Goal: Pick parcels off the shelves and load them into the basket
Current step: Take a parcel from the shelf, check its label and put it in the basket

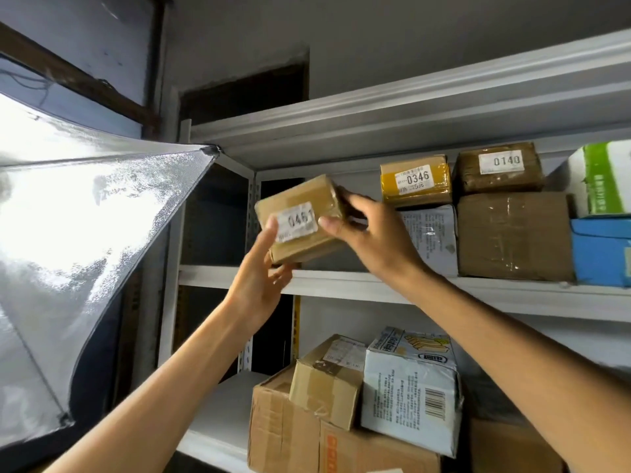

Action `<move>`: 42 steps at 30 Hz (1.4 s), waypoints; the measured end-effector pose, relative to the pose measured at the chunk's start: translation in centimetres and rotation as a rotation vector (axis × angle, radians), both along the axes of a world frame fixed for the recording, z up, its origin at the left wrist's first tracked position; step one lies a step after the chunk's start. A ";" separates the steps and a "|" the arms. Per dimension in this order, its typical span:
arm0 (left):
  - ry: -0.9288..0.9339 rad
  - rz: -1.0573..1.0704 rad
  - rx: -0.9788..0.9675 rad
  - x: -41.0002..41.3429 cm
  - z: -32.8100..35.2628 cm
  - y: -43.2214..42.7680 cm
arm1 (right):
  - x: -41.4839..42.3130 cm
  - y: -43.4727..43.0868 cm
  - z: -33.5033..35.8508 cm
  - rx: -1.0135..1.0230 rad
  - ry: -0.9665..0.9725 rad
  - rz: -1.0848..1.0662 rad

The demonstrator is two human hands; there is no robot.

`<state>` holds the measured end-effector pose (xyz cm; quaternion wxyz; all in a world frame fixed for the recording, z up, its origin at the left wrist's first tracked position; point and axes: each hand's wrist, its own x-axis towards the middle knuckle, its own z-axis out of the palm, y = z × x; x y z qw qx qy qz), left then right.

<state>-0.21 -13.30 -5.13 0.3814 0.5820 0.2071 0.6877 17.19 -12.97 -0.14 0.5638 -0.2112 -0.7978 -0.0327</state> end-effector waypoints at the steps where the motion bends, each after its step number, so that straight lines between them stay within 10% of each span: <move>1: 0.026 0.087 -0.007 0.4 0.7 -0.2 | 0.0 -0.1 0.6 -0.059 0.063 0.002; 31: 0.472 0.400 0.037 -7.1 3.8 17.0 | -7.5 20.0 -1.0 -0.343 0.226 -0.264; 42: 0.621 0.841 0.120 -6.1 5.9 15.3 | -6.6 13.2 0.5 -0.148 -0.209 -0.588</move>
